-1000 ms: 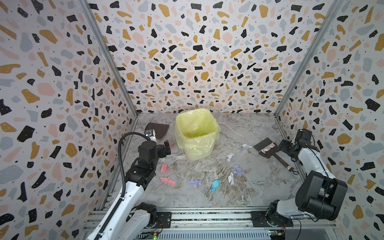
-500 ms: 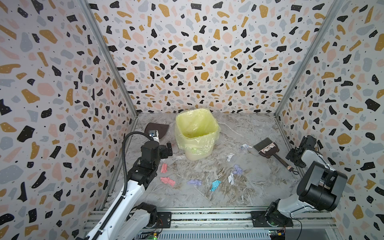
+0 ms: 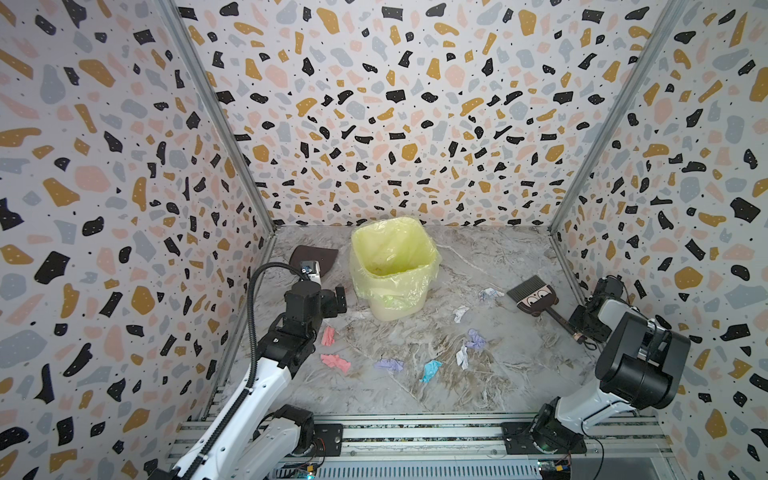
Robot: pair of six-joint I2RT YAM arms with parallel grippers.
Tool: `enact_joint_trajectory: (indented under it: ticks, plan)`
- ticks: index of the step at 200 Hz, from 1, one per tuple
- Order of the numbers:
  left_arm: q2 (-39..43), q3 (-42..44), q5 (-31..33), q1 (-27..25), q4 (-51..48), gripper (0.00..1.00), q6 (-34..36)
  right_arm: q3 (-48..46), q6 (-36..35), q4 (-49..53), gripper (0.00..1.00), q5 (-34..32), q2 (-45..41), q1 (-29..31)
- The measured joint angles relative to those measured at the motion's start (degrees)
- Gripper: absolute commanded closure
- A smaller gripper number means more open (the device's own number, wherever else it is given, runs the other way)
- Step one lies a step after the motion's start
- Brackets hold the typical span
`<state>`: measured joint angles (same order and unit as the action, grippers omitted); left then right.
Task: Sweep away the paper scraps from the table
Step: 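Move the right gripper down to the brown brush handle, then close the right gripper on the brush handle and lift it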
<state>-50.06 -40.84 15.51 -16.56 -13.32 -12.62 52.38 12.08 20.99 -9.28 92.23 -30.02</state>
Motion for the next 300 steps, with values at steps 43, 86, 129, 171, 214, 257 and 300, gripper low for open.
enact_joint_trajectory:
  ticks: [43,86,129,171,214,257,300]
  plan:
    - [-1.0,0.0,0.0,-0.4,0.0,0.0,0.1,-3.3,0.0,1.6,0.47,0.2,-2.1,0.0]
    - [-0.9,0.0,0.0,-0.6,0.0,0.0,0.3,-4.1,0.1,3.7,0.47,2.8,-5.3,0.6]
    - [0.0,0.0,0.0,-0.6,-0.3,0.0,0.3,-4.1,0.4,6.0,0.45,5.4,-6.6,3.5]
    - [0.2,0.0,0.0,-0.6,-0.5,0.01,0.2,-4.1,-0.7,6.2,0.24,7.0,-11.5,4.2]
    - [0.2,0.0,0.0,-0.8,-0.6,0.01,0.2,-4.1,-2.6,5.0,0.19,9.6,-10.3,7.0]
    - [0.2,0.0,0.1,-0.8,-0.6,0.01,0.2,-4.1,-3.4,4.2,0.25,11.4,-4.3,9.5]
    - [0.2,0.0,0.2,-0.8,-0.7,0.0,0.2,-3.8,-1.5,3.7,0.39,8.9,-1.1,9.5]
